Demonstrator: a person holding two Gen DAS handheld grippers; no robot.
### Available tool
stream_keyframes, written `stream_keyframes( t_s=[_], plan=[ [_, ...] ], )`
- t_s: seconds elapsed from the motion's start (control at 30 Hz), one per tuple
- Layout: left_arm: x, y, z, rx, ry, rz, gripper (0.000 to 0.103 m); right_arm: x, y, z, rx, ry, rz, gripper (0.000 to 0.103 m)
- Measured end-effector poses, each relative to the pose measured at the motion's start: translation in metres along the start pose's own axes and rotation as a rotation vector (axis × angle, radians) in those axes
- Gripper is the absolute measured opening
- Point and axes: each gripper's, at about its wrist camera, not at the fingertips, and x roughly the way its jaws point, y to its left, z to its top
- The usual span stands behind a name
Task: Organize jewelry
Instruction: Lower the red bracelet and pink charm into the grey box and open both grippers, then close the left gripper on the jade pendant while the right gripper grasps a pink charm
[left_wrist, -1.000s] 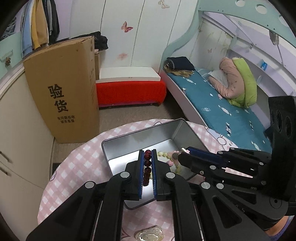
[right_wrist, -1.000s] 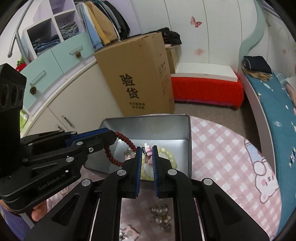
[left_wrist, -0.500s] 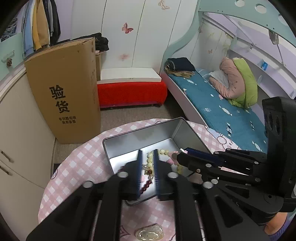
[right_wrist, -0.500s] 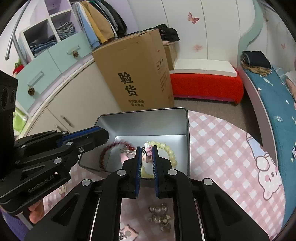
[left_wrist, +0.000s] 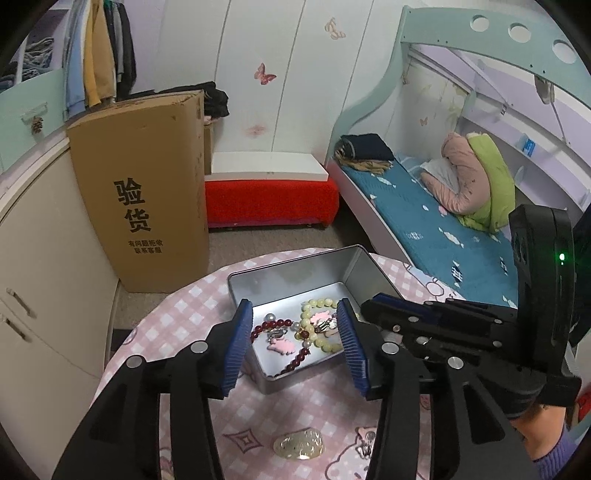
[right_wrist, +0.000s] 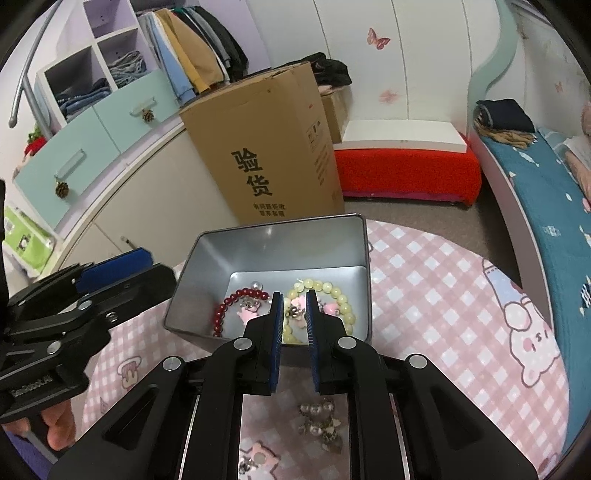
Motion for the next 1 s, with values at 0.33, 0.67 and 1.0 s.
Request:
stream_keyframes(
  t_s=[0.33,0.67,1.0],
  plan=[
    [-0.038,-0.002,-0.042,0.006,-0.059,0.054,0.062,-0.055,0.0,-0.029,-0.012,-0.073,-0.06,0.049],
    [0.005,-0.001,-0.099,-0.045,0.105,0.072,0.063,-0.057,-0.012,-0.088,0.026,-0.021,-0.102,0.054],
    [0.026,-0.005,-0.112,-0.033,0.152,0.101,0.06,-0.046,-0.008,-0.114,0.048,0.016,-0.087,0.054]
  ],
)
